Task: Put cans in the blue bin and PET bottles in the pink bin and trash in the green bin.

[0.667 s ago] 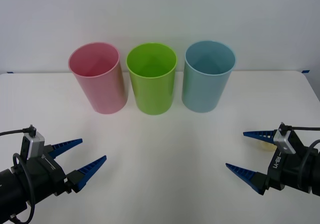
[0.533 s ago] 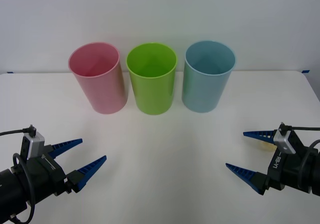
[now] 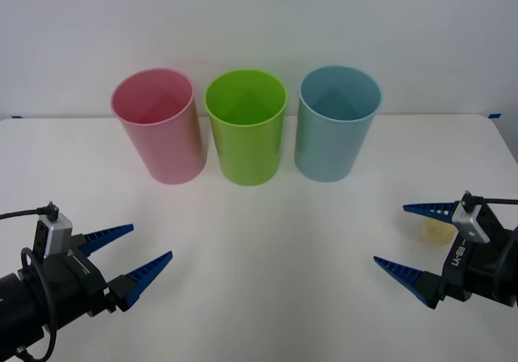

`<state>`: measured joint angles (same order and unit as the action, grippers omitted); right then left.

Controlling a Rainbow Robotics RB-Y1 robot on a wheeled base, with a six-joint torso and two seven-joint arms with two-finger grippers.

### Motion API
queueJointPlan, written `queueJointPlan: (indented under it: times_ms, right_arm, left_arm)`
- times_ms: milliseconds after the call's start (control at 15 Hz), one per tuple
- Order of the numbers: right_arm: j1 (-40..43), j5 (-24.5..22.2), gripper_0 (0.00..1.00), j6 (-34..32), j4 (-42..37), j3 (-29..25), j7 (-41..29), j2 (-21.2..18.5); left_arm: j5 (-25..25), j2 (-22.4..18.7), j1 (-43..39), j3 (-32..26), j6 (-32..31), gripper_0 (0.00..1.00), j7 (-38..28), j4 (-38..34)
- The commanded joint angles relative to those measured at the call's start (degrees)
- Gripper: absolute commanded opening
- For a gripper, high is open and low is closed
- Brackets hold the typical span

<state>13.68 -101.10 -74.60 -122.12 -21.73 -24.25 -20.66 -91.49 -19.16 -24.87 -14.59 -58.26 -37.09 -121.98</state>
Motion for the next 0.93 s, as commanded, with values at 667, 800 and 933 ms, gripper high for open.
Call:
queueJointPlan:
  times_ms: [667, 800, 933]
  right_arm:
    - [-1.73, -10.78, 1.00, -8.36, -11.03, -8.94, -28.75, -11.42]
    - [-3.31, -15.35, 1.00, -9.51, -11.03, -8.33, -34.55, -13.18]
    - [-4.10, -19.40, 1.00, -10.65, -10.94, -6.48, -41.15, -16.08]
  left_arm:
    - [0.00, 0.00, 0.00, 0.00, -0.01, 1.00, 0.00, -0.01]
    - [0.00, 0.00, 0.00, 0.00, -0.01, 1.00, 0.00, -0.01]
    - [0.00, 0.00, 0.00, 0.00, -0.01, 1.00, 0.00, -0.01]
